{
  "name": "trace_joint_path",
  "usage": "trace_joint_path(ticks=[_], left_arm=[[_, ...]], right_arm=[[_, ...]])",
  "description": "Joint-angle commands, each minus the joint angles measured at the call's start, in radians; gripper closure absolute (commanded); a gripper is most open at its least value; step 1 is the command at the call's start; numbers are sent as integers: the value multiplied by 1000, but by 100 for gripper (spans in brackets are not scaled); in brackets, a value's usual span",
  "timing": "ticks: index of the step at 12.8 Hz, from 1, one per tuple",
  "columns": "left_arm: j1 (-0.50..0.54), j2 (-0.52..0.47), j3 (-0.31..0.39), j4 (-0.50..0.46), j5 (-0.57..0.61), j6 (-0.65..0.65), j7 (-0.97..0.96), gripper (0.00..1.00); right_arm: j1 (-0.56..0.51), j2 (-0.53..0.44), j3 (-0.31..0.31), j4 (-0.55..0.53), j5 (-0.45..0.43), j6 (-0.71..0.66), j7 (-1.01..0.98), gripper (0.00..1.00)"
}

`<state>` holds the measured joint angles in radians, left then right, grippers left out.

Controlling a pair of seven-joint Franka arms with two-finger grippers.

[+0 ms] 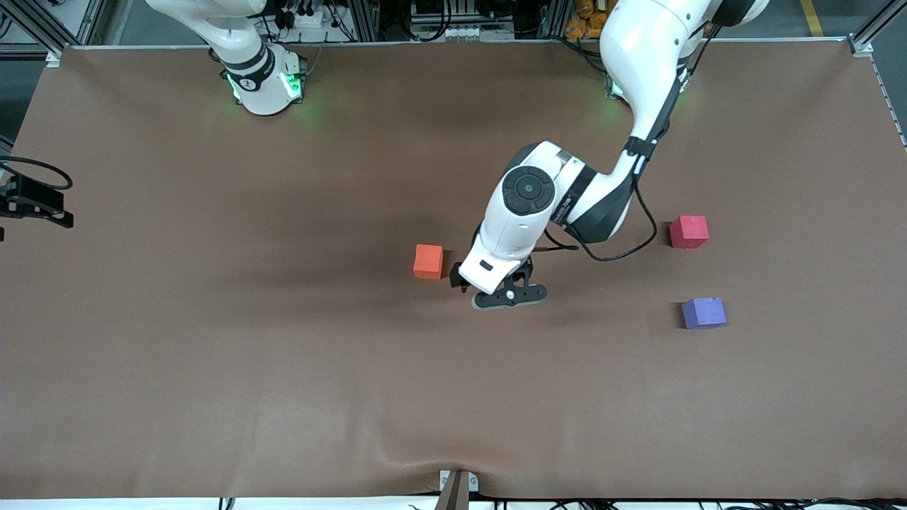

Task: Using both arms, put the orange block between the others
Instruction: 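Move the left gripper over the orange cube while the right gripper retracts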

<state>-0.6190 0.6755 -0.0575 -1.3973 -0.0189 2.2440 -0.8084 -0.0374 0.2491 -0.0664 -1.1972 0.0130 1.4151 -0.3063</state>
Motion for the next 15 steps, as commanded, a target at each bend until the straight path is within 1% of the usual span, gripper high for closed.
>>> trace_joint_path(ticks=[1,3,4,5,6,8,9,10,13,15], left_arm=[[-30,47,7,32,-10,57,-41,0],[-44,68,8,32,-10,98,-49,0],[-45,76,8,32,-10,105,-49,0],[-50,78,8,32,-10,105,-55,0],[-63,78,8,32,-9,105,-73,0],[-109,73,11,29,-3,105,-119,0],[-135,76,15,26,2,103,-144,0],[-157,79,16,23,4,103,-161,0],[-188,111,18,21,27,103,-192,0],[-199,125,16,15,84,103,-193,0]], right_arm=[[-82,-60,0,-129,34,-4,-19,0],[-88,-112,2,-227,36,-22,-132,0],[-91,-149,2,-269,35,-36,-137,0],[-87,-169,2,-284,33,-44,-137,0],[-78,-168,5,-279,22,-39,-136,0],[-67,-163,5,-243,18,-39,-129,0],[-55,-169,8,-236,21,-51,-93,0],[-24,-175,10,-234,19,-98,-18,0],[86,-208,13,-245,18,-169,223,0],[79,-263,8,-278,16,-171,259,0]])
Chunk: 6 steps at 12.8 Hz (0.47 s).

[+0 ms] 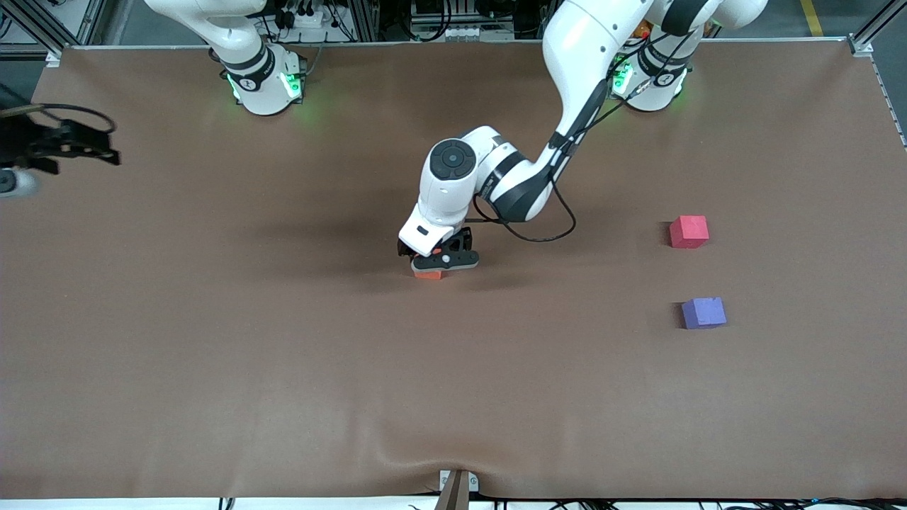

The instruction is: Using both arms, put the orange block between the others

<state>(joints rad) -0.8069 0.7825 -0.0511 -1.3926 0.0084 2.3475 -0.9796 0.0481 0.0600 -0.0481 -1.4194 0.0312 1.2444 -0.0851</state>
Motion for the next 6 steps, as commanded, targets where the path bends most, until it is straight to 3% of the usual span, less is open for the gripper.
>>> trace_joint_path(ticks=[1,3,6], left_arm=[[-14,33,10,12,64,-1,-27,0],[-26,63,11,17,64,3,-27,0],[-28,67,11,18,64,30,-19,0]], right_arm=[[-4,-100,-10,-64,-8,0,38,0],[-7,-130,-10,-67,-46,0,39,0],[-39,-134,-35,-50,-37,20,41,0]])
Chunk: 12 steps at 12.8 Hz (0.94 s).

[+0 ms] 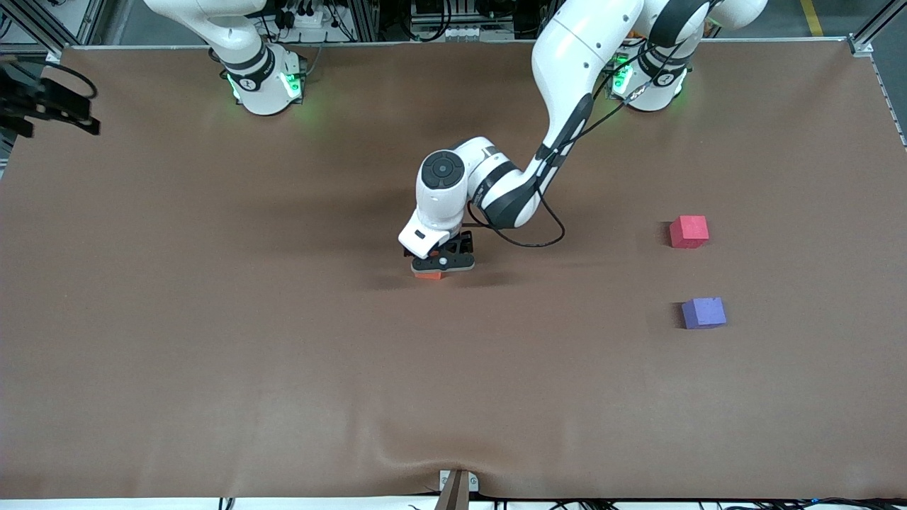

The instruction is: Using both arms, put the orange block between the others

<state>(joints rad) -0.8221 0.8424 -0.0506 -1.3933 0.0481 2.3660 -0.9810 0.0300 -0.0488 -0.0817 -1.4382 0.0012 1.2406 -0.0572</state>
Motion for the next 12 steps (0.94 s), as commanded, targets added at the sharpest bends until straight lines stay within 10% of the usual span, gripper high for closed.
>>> trace_joint_path(ticks=[1,10,11,12], left_arm=[[-12,7,11,19,27,12,-12,0],[-52,53,12,20,140,56,-5,0],[-51,53,11,19,159,56,-2,11],[-48,52,11,19,162,56,14,63]], right_arm=[[-18,-23,2,-31,-6,39,19,0],[-27,41,155,-51,-32,255,412,0],[-25,44,155,-54,-33,269,445,0],[-30,44,155,-54,-35,275,447,0]])
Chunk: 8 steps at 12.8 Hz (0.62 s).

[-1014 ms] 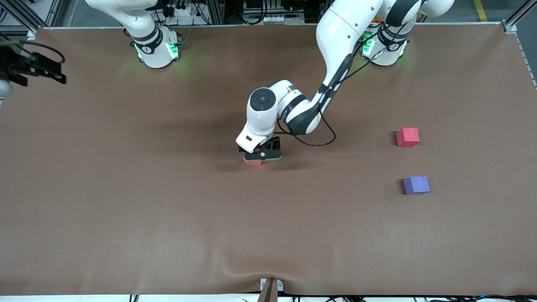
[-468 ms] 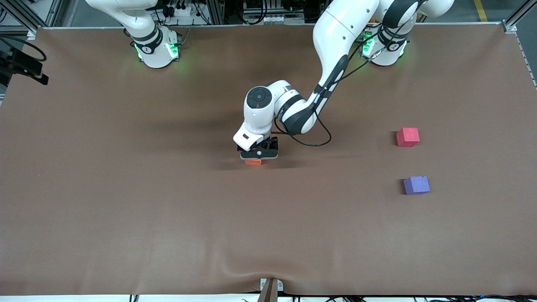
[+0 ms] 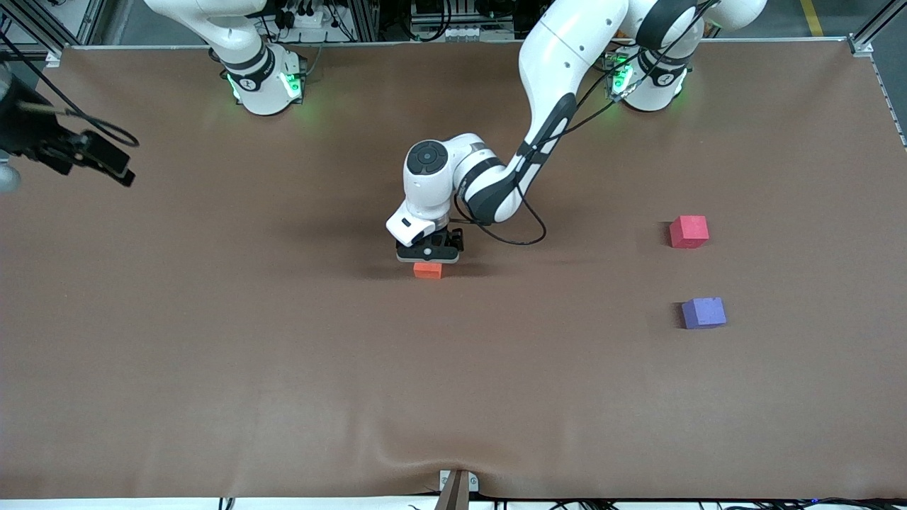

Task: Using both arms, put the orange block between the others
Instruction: 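Carry the orange cube with the left gripper toward the pink cube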

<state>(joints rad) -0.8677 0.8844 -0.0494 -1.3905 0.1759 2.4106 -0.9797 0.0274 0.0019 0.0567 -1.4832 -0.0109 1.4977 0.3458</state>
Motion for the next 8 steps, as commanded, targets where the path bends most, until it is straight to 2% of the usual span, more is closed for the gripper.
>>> trace_joint_path(ticks=[1,5,8], left_arm=[[-2,8,10,16,33,12,33,100],[64,-28,7,5,22,-5,35,100],[107,-109,3,-60,16,-96,15,97]], right_arm=[[-46,4,11,-8,-20,24,44,0],[-70,13,14,-6,-12,13,3,0],[-76,12,9,-8,-20,-3,-108,0]])
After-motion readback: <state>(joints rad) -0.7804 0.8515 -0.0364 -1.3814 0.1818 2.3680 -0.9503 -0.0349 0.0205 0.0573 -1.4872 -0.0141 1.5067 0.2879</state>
